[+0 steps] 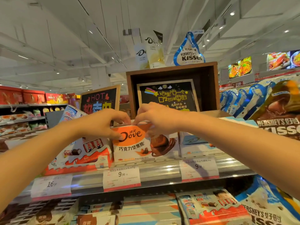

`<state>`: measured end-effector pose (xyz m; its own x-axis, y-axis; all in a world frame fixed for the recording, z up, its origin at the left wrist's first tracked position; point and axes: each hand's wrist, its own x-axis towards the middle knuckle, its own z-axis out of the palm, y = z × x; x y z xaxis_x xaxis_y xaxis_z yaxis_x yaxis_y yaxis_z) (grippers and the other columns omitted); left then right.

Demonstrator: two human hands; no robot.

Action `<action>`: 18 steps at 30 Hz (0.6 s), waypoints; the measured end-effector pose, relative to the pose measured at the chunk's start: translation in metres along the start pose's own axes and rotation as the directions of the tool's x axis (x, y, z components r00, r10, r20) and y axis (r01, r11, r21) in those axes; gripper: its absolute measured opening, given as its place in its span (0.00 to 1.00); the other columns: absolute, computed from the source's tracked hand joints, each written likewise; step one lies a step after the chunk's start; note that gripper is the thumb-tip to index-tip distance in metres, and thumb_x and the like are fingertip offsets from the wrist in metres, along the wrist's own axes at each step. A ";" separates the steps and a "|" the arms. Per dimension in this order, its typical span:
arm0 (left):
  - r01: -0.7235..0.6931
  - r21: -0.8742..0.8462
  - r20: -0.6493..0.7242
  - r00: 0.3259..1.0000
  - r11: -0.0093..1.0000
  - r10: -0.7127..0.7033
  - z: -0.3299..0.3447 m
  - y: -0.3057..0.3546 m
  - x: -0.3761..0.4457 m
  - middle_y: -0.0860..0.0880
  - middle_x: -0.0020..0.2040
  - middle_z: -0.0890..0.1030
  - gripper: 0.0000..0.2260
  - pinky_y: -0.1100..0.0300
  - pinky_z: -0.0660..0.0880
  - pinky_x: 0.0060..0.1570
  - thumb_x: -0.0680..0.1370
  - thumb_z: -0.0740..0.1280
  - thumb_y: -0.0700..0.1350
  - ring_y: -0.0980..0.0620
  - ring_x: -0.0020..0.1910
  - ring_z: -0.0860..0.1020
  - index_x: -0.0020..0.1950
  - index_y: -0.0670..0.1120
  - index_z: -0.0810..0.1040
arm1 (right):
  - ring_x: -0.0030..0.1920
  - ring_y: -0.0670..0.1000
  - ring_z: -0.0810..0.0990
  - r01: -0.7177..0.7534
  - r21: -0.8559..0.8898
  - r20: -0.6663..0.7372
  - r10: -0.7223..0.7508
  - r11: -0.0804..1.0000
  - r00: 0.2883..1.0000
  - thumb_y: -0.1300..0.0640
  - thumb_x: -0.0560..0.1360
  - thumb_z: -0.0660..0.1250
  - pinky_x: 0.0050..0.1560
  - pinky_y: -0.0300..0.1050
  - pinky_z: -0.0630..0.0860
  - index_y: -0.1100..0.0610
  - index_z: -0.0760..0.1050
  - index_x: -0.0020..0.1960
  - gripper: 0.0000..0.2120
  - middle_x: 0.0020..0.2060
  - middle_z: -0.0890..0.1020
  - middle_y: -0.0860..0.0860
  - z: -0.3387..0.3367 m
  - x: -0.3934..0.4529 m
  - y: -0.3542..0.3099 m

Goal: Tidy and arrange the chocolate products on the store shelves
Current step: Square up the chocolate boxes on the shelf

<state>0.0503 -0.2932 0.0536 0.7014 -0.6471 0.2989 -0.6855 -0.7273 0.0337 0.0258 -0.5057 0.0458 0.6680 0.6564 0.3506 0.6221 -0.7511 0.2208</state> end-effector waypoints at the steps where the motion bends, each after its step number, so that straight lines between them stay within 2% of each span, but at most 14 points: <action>1: -0.003 0.049 -0.006 1.000 0.999 0.003 0.001 0.002 0.001 0.61 0.53 0.77 0.14 0.56 0.75 0.56 0.71 0.72 0.50 0.62 0.55 0.75 0.55 0.57 0.75 | 0.64 0.52 0.64 -0.002 -0.027 -0.014 0.002 1.000 1.000 0.53 0.74 0.68 0.61 0.48 0.67 0.46 0.69 0.68 0.23 0.65 0.67 0.51 0.000 -0.002 0.001; 4: -0.033 0.131 -0.060 0.997 0.991 0.041 0.002 0.015 0.007 0.60 0.48 0.79 0.10 0.58 0.76 0.52 0.71 0.71 0.54 0.63 0.49 0.76 0.50 0.55 0.77 | 0.62 0.49 0.69 -0.018 0.090 -0.049 0.022 0.996 0.999 0.53 0.75 0.67 0.59 0.44 0.69 0.49 0.69 0.68 0.22 0.62 0.71 0.50 -0.001 -0.011 0.002; 8: -0.092 0.042 -0.210 0.973 0.995 0.099 0.005 0.044 0.023 0.59 0.43 0.80 0.18 0.64 0.76 0.43 0.66 0.68 0.64 0.65 0.44 0.77 0.49 0.54 0.78 | 0.53 0.46 0.74 -0.037 0.247 -0.263 0.104 0.968 0.959 0.53 0.74 0.67 0.53 0.41 0.73 0.52 0.72 0.63 0.18 0.55 0.77 0.49 -0.009 -0.035 0.008; 11: -0.132 -0.019 -0.298 0.947 0.991 0.120 0.009 0.070 0.038 0.56 0.40 0.81 0.15 0.63 0.76 0.41 0.68 0.69 0.60 0.63 0.40 0.78 0.46 0.52 0.79 | 0.42 0.44 0.77 -0.081 0.398 -0.354 0.234 0.914 0.905 0.55 0.74 0.68 0.42 0.33 0.72 0.55 0.77 0.56 0.11 0.45 0.81 0.50 -0.024 -0.062 0.023; 13: -0.158 -0.080 -0.325 0.938 0.984 0.124 0.010 0.089 0.050 0.54 0.37 0.82 0.13 0.62 0.77 0.40 0.67 0.70 0.60 0.61 0.38 0.79 0.42 0.52 0.80 | 0.36 0.46 0.78 -0.109 0.469 -0.389 0.316 0.876 0.865 0.55 0.74 0.68 0.38 0.37 0.74 0.56 0.79 0.50 0.06 0.39 0.81 0.52 -0.033 -0.083 0.037; 14: -0.171 -0.118 -0.338 0.933 0.978 0.122 0.012 0.100 0.057 0.53 0.36 0.82 0.13 0.63 0.77 0.38 0.66 0.70 0.60 0.61 0.37 0.79 0.40 0.52 0.80 | 0.35 0.48 0.79 -0.124 0.496 -0.401 0.353 0.860 0.845 0.56 0.74 0.68 0.37 0.40 0.76 0.56 0.79 0.48 0.05 0.37 0.82 0.53 -0.038 -0.095 0.045; 16: -0.195 -0.184 -0.352 0.928 0.963 0.120 0.016 0.121 0.072 0.53 0.35 0.82 0.12 0.63 0.77 0.38 0.67 0.71 0.59 0.59 0.35 0.80 0.39 0.51 0.80 | 0.32 0.47 0.79 -0.161 0.524 -0.415 0.416 0.836 0.809 0.56 0.75 0.67 0.34 0.38 0.76 0.60 0.79 0.46 0.07 0.35 0.82 0.55 -0.049 -0.121 0.060; 18: -0.213 -0.236 -0.351 0.928 0.948 0.121 0.022 0.145 0.088 0.51 0.34 0.82 0.07 0.61 0.77 0.38 0.71 0.72 0.49 0.59 0.33 0.79 0.39 0.47 0.81 | 0.29 0.43 0.77 -0.187 0.551 -0.419 0.463 0.813 0.781 0.56 0.76 0.66 0.31 0.34 0.73 0.61 0.79 0.46 0.08 0.34 0.82 0.54 -0.059 -0.149 0.076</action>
<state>0.0169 -0.4609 0.0636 0.4993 -0.6085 0.6168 -0.8456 -0.4975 0.1936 -0.0504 -0.6644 0.0639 0.6389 0.1354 0.7573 0.6063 -0.6946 -0.3872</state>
